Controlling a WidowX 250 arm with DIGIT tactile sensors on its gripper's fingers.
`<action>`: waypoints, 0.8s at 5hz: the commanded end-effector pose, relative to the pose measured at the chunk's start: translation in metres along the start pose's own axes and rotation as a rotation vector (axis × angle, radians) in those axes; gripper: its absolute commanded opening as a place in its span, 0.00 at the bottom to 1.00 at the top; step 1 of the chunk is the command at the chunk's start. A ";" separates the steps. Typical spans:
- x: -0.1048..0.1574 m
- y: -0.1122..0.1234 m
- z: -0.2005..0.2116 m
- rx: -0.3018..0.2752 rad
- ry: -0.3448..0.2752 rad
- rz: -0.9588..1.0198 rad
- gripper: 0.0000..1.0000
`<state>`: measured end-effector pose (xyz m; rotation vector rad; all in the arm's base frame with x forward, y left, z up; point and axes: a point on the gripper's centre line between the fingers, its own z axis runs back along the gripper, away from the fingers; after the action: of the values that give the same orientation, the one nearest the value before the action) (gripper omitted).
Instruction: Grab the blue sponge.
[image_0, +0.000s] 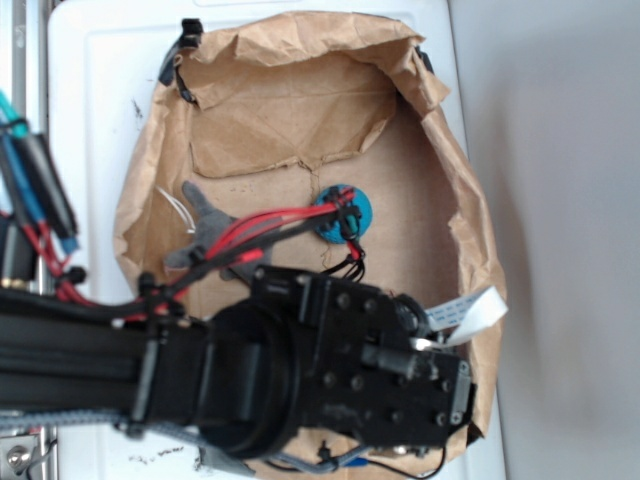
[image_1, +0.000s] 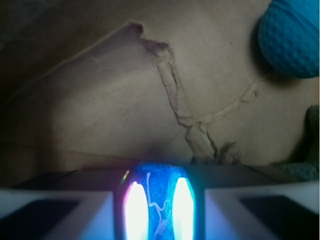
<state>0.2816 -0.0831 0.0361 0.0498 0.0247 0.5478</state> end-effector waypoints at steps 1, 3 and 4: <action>0.025 0.048 0.078 -0.135 -0.004 0.168 0.00; 0.018 0.090 0.127 -0.199 -0.026 0.163 0.00; 0.017 0.085 0.116 -0.158 -0.006 0.147 1.00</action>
<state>0.2539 -0.0113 0.1462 -0.0815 0.0105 0.7074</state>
